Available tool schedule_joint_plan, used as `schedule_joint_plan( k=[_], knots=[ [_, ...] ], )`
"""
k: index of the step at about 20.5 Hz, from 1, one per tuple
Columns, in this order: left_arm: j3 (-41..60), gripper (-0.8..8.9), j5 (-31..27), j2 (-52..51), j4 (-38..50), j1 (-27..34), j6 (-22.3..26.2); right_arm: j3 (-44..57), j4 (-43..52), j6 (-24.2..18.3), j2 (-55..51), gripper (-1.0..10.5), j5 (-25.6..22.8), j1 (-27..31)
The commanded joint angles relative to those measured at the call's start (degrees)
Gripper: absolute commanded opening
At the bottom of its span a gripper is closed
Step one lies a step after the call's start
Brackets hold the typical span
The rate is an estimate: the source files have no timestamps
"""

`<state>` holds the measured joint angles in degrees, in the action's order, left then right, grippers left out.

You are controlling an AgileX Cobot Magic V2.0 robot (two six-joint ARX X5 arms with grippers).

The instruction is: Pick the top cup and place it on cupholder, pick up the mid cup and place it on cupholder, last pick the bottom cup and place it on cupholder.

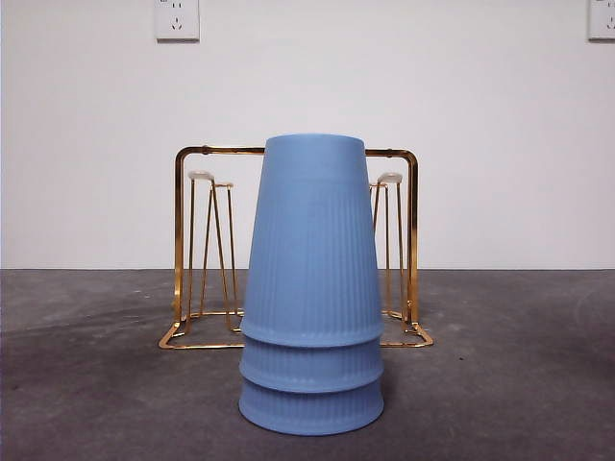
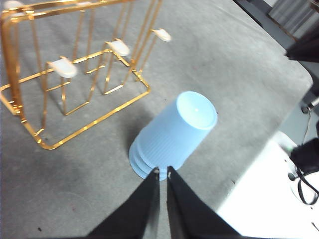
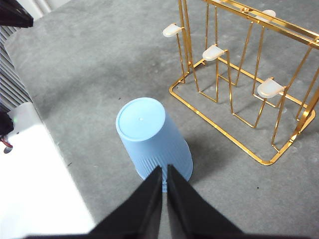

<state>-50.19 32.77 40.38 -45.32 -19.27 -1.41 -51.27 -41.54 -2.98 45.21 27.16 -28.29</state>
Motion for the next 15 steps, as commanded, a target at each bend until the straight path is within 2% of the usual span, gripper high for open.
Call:
schedule_joint_plan(
  k=[1,2,3,5,6,11,15],
  knots=[
    [-0.96,0.41,0.22,0.33,0.33,-0.63,0.74,-0.96,0.39,-0.76,0.42,0.1,-0.22,-0.74],
    [-0.96,0.77,0.20,0.33,0.31,-0.63,0.72,-0.96,0.39,-0.70,0.42,0.2,-0.24,-0.74],
    [-0.96,1.58,0.22,0.33,0.33,-0.63,0.61,-0.96,0.39,-0.63,0.42,1.1,-0.24,-0.74],
    [-0.96,3.44,0.20,0.37,0.35,-0.63,0.35,-0.96,0.42,0.00,0.42,3.8,-0.26,-0.74],
    [-0.96,3.94,0.20,0.37,0.37,-0.63,0.35,-0.96,0.42,0.04,0.42,4.1,-0.24,-0.74],
    [-0.96,4.06,0.20,0.37,1.31,-0.63,0.28,-0.98,2.73,1.07,0.55,4.1,-0.20,-1.44],
    [-0.96,4.05,0.20,0.39,1.64,-0.63,0.33,-3.98,3.85,1.60,4.57,4.1,-0.24,-4.74]
  ],
)
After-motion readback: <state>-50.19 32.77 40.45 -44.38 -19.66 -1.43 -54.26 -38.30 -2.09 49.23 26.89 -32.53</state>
